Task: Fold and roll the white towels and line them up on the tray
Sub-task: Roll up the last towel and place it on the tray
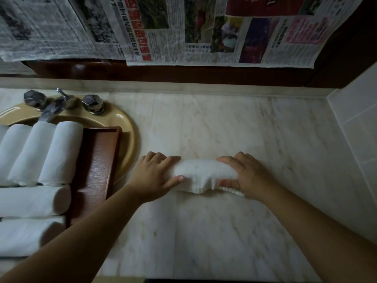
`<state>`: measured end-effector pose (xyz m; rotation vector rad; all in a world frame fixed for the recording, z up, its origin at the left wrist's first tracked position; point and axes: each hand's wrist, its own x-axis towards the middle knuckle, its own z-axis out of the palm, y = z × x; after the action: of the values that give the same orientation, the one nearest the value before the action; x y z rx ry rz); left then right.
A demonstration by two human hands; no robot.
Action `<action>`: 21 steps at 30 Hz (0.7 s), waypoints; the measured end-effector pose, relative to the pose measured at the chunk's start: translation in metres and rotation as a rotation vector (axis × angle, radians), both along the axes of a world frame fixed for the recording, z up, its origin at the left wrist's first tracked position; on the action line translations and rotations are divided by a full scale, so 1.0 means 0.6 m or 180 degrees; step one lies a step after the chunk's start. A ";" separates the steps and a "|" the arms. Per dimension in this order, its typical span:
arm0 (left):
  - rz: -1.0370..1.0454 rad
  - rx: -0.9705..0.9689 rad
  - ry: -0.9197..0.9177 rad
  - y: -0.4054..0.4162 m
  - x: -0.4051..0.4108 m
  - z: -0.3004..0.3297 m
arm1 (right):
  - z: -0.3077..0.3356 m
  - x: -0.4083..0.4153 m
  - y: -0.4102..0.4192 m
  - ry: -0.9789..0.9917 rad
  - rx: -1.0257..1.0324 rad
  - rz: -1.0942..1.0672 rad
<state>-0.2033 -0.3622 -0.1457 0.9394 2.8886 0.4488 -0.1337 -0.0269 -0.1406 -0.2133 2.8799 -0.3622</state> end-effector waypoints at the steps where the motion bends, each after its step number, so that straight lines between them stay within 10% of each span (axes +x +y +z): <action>1: 0.0030 -0.0149 0.0137 0.001 0.002 0.011 | 0.002 0.002 0.001 0.0226 0.0129 0.0095; 21: -0.0063 0.0040 0.0431 0.103 0.026 -0.002 | -0.002 0.010 -0.031 0.0637 0.0385 0.0354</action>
<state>-0.1878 -0.3004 -0.1471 1.0382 2.9968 0.4180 -0.1278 -0.0454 -0.1419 -0.4078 3.0555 -0.1532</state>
